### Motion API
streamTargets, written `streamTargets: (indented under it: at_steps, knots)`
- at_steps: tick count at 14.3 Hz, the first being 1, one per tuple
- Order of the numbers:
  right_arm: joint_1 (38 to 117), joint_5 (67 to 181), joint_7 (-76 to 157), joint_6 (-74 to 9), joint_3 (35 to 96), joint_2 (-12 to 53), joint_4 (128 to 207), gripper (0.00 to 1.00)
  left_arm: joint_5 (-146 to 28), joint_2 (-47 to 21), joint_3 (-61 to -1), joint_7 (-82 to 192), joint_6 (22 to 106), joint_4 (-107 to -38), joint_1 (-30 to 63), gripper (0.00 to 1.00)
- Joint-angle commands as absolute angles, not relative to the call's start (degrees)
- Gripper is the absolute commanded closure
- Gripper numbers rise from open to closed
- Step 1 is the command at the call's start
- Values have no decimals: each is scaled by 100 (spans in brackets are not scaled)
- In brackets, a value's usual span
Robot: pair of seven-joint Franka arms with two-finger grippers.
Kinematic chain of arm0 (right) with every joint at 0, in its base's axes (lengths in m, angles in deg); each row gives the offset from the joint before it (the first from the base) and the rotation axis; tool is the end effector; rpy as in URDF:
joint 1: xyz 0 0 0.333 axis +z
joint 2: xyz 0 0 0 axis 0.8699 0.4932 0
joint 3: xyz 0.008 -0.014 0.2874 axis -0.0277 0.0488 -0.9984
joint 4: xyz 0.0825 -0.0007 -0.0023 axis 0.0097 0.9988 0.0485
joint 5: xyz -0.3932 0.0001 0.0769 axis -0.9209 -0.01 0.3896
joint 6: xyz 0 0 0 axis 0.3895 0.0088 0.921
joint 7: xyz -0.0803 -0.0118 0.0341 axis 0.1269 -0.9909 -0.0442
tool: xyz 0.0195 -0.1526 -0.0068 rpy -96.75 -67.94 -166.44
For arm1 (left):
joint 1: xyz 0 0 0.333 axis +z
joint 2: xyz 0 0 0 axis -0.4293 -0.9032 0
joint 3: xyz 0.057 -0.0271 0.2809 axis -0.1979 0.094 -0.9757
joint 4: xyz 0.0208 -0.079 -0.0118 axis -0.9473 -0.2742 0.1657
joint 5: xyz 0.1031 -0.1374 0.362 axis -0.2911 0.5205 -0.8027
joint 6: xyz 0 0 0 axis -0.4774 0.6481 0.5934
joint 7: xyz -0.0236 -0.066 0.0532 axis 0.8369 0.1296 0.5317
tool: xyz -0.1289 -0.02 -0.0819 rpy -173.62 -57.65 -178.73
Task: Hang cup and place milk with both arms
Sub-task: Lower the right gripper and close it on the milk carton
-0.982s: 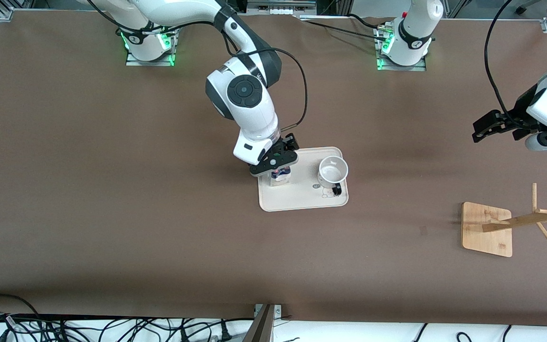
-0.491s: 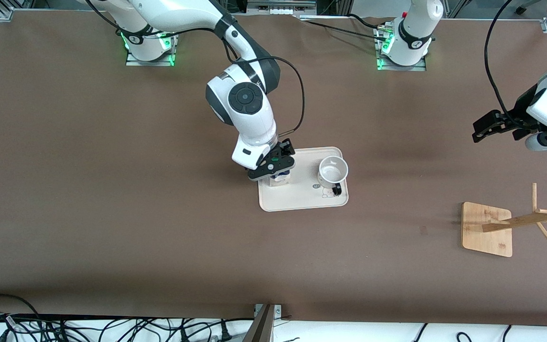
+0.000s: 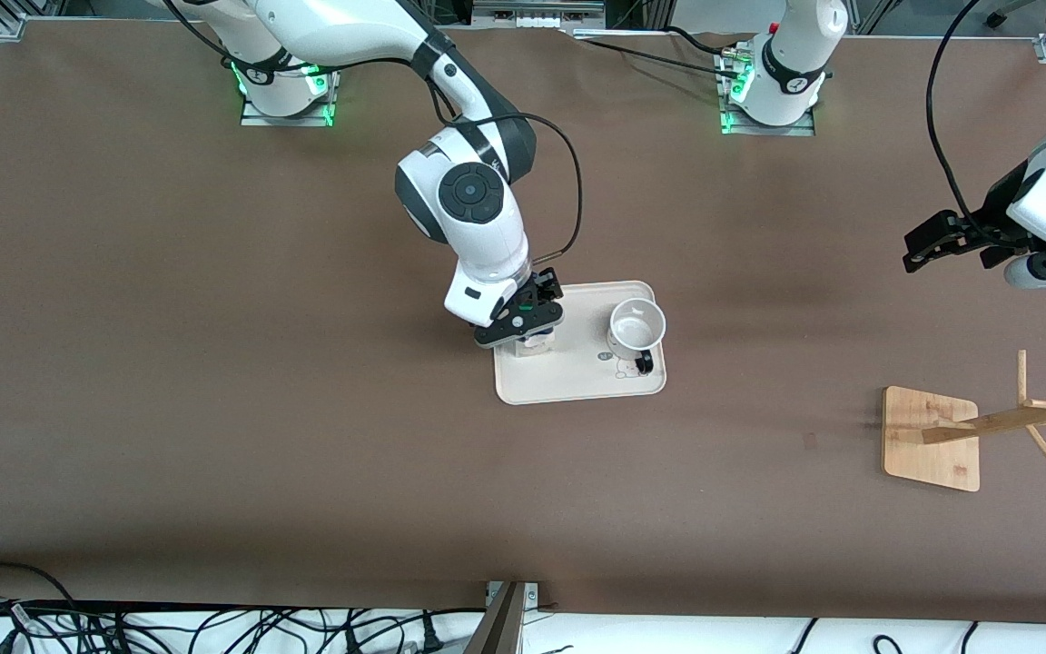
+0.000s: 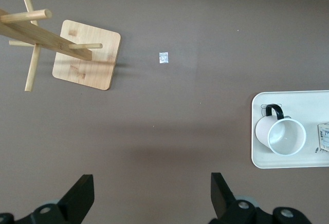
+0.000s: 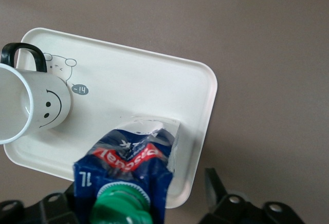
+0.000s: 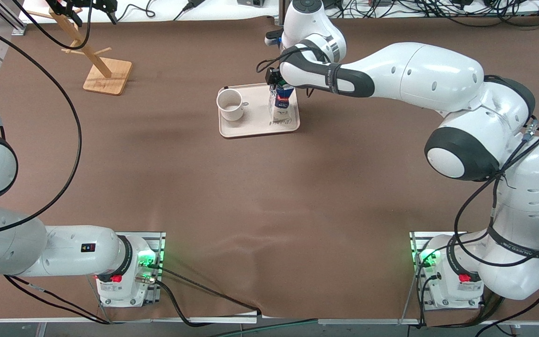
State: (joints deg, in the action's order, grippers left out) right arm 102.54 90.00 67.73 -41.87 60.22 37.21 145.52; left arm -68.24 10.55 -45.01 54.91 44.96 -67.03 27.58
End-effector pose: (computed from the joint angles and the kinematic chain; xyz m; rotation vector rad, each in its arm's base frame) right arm 0.5505 0.4990 0.2510 -2.9946 -0.4674 -0.1301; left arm 0.5838 -0.0193 0.5052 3.1366 0.1214 0.0432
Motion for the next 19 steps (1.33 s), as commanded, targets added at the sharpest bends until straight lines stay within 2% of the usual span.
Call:
streamTargets:
  at_steps: [1, 12, 15, 17, 19]
  knots:
    - [10220, 8944, 6891, -4211, 6002, 3669, 14547, 99, -6890, 967, -4500, 5492, 4385, -6513, 2753, 0]
    - [10465, 8883, 7656, -4290, 6028, 3634, 14494, 99, -6882, 967, -4500, 5500, 4385, -6521, 2762, 0]
    - [10492, 8856, 8033, -4229, 6108, 3345, 14494, 99, -6882, 967, -4500, 5500, 4385, -6521, 2762, 0]
    - [10484, 8699, 8595, -3993, 6265, 3046, 14494, 99, -6882, 967, -4500, 5500, 4385, -6521, 2770, 0]
    - [10466, 8680, 8633, -3327, 6572, 2782, 14459, 99, -6882, 967, -4500, 5500, 4385, -6521, 2771, 0]
